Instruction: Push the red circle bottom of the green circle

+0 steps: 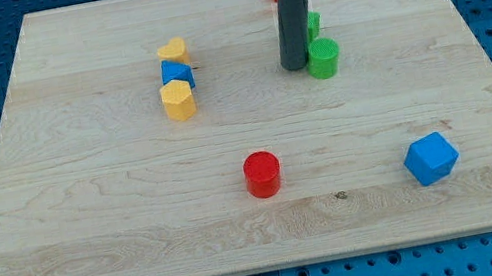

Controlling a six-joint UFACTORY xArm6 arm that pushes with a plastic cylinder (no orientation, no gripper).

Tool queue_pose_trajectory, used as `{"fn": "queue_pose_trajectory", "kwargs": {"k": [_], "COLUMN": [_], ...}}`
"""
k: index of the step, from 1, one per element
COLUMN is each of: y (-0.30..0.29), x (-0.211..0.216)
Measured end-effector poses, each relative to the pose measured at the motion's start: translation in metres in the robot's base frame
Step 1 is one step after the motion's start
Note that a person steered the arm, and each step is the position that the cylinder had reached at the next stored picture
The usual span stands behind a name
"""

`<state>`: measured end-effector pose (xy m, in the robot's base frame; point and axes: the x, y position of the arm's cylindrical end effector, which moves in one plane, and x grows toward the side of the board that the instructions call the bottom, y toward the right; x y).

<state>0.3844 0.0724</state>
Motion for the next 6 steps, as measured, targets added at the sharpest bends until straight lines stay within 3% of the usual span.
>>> {"fn": "queue_pose_trajectory", "kwargs": {"k": [6], "y": [-0.076], "x": [0.074]}}
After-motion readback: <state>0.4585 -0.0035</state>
